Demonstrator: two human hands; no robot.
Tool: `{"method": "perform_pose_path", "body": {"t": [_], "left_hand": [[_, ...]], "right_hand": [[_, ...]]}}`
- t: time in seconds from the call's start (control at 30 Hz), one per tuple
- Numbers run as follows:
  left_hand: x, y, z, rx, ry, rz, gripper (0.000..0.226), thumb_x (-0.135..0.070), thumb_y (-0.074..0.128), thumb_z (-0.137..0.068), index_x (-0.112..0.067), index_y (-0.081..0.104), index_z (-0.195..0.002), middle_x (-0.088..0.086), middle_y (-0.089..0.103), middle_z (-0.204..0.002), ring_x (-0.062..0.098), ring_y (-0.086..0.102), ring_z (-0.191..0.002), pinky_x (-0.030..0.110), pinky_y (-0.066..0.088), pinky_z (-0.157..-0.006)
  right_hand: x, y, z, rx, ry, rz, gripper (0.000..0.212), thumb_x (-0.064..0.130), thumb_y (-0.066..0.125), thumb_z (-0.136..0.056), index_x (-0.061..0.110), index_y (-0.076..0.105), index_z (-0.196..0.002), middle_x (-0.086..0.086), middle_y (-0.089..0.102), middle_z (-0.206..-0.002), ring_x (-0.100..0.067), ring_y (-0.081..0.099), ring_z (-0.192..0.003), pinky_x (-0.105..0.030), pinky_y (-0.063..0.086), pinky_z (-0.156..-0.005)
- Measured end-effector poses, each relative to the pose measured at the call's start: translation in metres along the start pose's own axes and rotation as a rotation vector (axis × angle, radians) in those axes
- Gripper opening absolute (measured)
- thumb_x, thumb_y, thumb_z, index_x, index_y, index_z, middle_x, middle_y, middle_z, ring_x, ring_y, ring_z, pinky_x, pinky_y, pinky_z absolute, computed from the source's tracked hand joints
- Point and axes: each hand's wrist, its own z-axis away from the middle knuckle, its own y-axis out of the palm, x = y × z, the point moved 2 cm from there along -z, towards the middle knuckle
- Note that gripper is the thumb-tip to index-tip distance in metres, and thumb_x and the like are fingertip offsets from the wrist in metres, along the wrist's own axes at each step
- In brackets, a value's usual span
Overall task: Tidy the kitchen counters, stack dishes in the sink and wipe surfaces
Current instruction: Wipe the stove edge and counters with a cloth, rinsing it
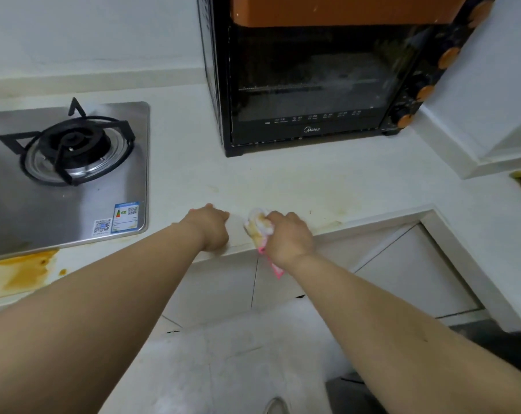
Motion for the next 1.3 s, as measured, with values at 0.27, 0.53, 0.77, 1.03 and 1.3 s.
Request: {"method": "perform_pose_path", "body": {"t": [0.27,0.53,0.77,1.03,1.3], "left_hand": [[-0.015,0.007,-0.014,-0.024,0.055,0.014,0.068,-0.019,0.042,-0.081,-0.032,0.02,-0.143,0.009,0.021,-0.144,0.048,0.028,-0.13,0.055,0.026,-0.11],[-0.027,0.002,-0.021,-0.005,0.037,-0.026,0.072,-0.018,0.041,-0.087,-0.029,0.009,-0.151,0.016,0.014,-0.151,0.038,0.03,-0.135,0.053,0.01,-0.117],[-0.026,-0.004,-0.015,0.03,0.074,-0.065,0.075,-0.018,0.044,-0.091,-0.029,0.002,-0.152,0.014,-0.002,-0.159,0.04,0.016,-0.143,0.05,0.005,-0.12],[-0.028,-0.004,-0.016,0.028,0.049,-0.084,0.076,-0.017,0.044,-0.089,-0.028,0.002,-0.152,0.015,0.001,-0.158,0.039,0.023,-0.141,0.051,0.009,-0.119],[-0.025,-0.001,-0.017,0.015,0.067,-0.097,0.076,-0.019,0.043,-0.09,-0.027,0.001,-0.152,0.016,0.0,-0.158,0.04,0.017,-0.143,0.051,0.004,-0.119]], "right_hand": [[-0.142,-0.075,-0.036,-0.254,0.406,0.078,0.04,0.024,0.057,-0.084,0.004,0.05,-0.118,-0.024,0.052,-0.12,-0.036,0.049,-0.108,-0.032,0.039,-0.089],[-0.008,0.002,-0.015,-0.063,-0.011,0.016,0.049,0.021,0.061,-0.084,0.019,0.047,-0.132,-0.014,0.045,-0.122,-0.035,0.052,-0.108,-0.034,0.045,-0.087],[-0.125,-0.062,-0.038,-0.281,0.327,0.114,0.041,0.026,0.05,-0.08,0.006,0.053,-0.116,-0.02,0.051,-0.12,-0.037,0.051,-0.106,-0.036,0.043,-0.09],[-0.049,-0.02,-0.037,-0.107,0.015,0.055,0.039,0.023,0.051,-0.087,0.018,0.053,-0.126,-0.013,0.049,-0.12,-0.034,0.055,-0.105,-0.03,0.043,-0.083],[-0.114,-0.068,-0.056,-0.24,0.31,0.157,0.04,0.015,0.063,-0.077,0.009,0.053,-0.116,-0.018,0.051,-0.117,-0.033,0.052,-0.107,-0.035,0.046,-0.087]]}}
